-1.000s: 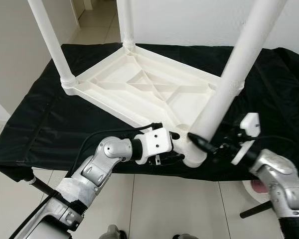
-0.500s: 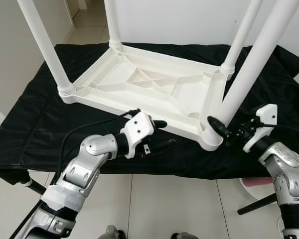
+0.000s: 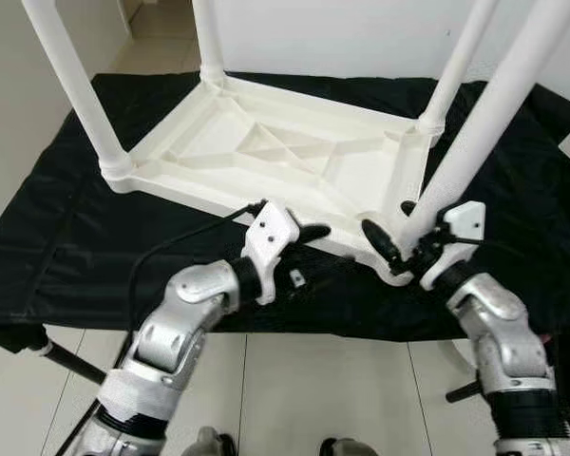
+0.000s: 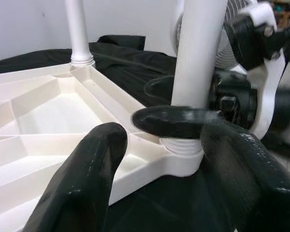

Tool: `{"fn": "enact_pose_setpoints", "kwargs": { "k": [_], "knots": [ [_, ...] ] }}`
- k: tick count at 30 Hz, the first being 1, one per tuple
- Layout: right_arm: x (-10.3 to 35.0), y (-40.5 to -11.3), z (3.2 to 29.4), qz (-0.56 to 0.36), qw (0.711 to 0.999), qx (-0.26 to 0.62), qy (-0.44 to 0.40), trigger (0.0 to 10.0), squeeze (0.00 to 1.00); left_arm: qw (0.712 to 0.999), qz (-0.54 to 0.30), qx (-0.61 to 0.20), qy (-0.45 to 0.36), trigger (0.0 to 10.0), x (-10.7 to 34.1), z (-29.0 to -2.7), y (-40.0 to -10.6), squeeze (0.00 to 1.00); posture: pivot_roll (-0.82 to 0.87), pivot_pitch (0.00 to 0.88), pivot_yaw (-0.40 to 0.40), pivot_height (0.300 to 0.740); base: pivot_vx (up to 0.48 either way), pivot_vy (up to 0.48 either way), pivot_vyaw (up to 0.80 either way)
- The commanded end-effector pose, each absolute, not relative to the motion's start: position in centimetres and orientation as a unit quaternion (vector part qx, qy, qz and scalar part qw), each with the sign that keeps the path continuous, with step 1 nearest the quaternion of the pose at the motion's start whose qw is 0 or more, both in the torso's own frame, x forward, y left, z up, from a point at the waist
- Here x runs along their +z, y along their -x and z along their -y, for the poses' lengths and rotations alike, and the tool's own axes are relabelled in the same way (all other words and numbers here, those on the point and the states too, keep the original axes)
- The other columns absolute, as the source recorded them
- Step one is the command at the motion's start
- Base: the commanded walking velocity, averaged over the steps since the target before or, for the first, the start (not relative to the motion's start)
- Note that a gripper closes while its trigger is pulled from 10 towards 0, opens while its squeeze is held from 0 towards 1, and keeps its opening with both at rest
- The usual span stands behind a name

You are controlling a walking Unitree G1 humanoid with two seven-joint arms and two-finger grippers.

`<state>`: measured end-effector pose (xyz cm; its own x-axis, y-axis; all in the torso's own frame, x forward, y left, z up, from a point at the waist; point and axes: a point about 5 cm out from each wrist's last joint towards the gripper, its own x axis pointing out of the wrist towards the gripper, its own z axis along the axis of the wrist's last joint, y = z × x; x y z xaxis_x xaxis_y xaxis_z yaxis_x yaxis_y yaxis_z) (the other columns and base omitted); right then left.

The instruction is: Building children table

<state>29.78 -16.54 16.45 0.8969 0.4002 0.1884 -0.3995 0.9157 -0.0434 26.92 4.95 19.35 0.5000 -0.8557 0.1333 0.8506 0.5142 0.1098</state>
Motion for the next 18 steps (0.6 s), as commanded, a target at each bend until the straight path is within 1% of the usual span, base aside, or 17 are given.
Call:
{"fn": "enact_pose_setpoints", "kwargs": {
  "k": [1, 2, 3, 5, 7, 12, 14, 16, 18],
  "knots": [
    [15.8, -30.0, 14.7, 0.091, 0.974, 0.207, -0.013, 10.0, 0.00, 0.863, 0.075, -0.499, -0.002, 10.0, 19.1, -4.7, -26.5, 0.00, -0.11, 0.112, 0.029, 0.740, 0.000, 0.000, 0.00],
    [15.8, -30.0, 14.7, 0.091, 0.974, 0.207, -0.013, 10.0, 0.00, 0.863, 0.075, -0.499, -0.002, 10.0, 19.1, -4.7, -26.5, 0.00, -0.11, 0.112, 0.029, 0.740, 0.000, 0.000, 0.00],
    [15.8, -29.9, 13.7, 0.103, 0.971, 0.208, -0.058, 10.0, 0.00, 0.865, 0.069, -0.497, 0.004, 10.0, 19.0, -4.8, -26.4, 0.00, -0.11, 0.112, 0.029, 0.740, 0.000, 0.000, 0.00],
    [15.8, -29.9, 13.7, 0.103, 0.971, 0.208, -0.058, 10.0, 0.00, 0.865, 0.069, -0.497, 0.004, 10.0, 19.0, -4.8, -26.4, 0.00, -0.11, 0.112, 0.029, 0.740, 0.000, 0.000, 0.00],
    [15.9, -30.0, 12.6, 0.113, 0.964, 0.207, -0.121, 10.0, 0.00, 0.872, 0.059, -0.487, 0.006, 10.0, 18.7, -5.3, -26.3, 0.00, -0.11, 0.102, 0.032, 0.740, 0.000, 0.000, 0.00],
    [15.7, -30.1, 12.8, 0.113, 0.967, 0.199, -0.113, 10.0, 0.00, 0.881, 0.048, -0.471, 0.001, 10.0, 18.3, -5.9, -26.2, 0.00, -0.10, 0.099, 0.032, 0.740, 0.000, 0.000, 0.00],
    [16.0, -29.7, 13.8, 0.116, 0.965, 0.222, -0.073, 10.0, 0.00, 0.891, 0.037, -0.453, -0.012, 10.0, 17.8, -6.5, -26.0, 0.00, -0.10, 0.097, 0.035, 0.740, 0.000, 0.000, 0.00],
    [16.5, -29.4, 14.8, 0.115, 0.957, 0.264, -0.033, 10.0, 0.00, 0.896, 0.030, -0.443, -0.022, 10.0, 17.3, -7.0, -25.9, 0.00, -0.10, 0.097, 0.035, 0.740, 0.000, 0.000, 0.00],
    [16.6, -29.3, 15.1, 0.115, 0.954, 0.275, -0.022, 10.0, 0.00, 0.897, 0.028, -0.441, -0.026, 10.0, 17.2, -7.2, -25.8, 0.00, -0.10, 0.097, 0.035, 0.740, 0.000, 0.000, 0.00]
  ]
}}
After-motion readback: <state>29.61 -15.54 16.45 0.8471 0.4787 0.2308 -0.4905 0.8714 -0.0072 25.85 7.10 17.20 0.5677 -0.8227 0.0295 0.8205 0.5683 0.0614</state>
